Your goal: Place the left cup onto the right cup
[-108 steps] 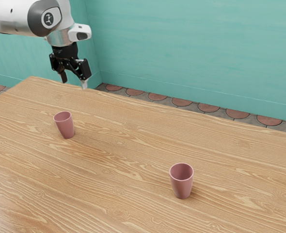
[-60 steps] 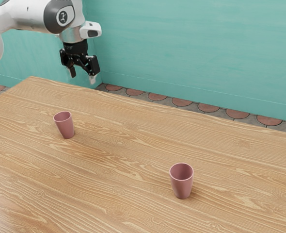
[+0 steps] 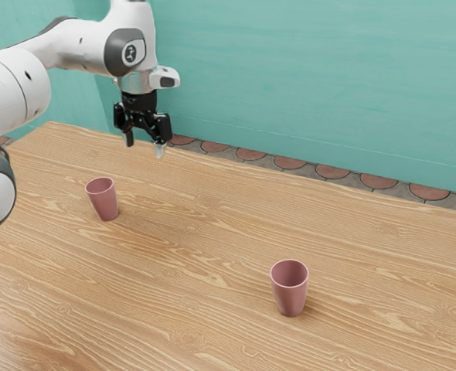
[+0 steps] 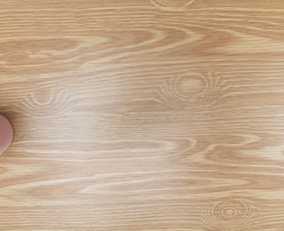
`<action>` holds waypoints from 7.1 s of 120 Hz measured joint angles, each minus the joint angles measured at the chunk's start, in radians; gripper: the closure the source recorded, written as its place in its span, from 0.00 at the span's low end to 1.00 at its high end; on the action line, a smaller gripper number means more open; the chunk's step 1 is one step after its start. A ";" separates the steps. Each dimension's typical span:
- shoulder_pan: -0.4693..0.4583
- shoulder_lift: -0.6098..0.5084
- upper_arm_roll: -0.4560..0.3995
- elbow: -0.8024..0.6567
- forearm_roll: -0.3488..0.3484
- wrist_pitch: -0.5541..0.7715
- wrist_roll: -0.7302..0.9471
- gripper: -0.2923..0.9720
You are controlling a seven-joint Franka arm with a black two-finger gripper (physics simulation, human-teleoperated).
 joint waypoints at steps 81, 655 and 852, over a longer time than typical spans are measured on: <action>0.017 0.074 0.139 -0.097 -0.012 0.137 0.039 0.23; -0.093 0.111 -0.634 0.066 0.318 0.099 -0.375 0.85; -0.201 0.003 -0.592 -0.183 0.293 0.175 -0.639 0.85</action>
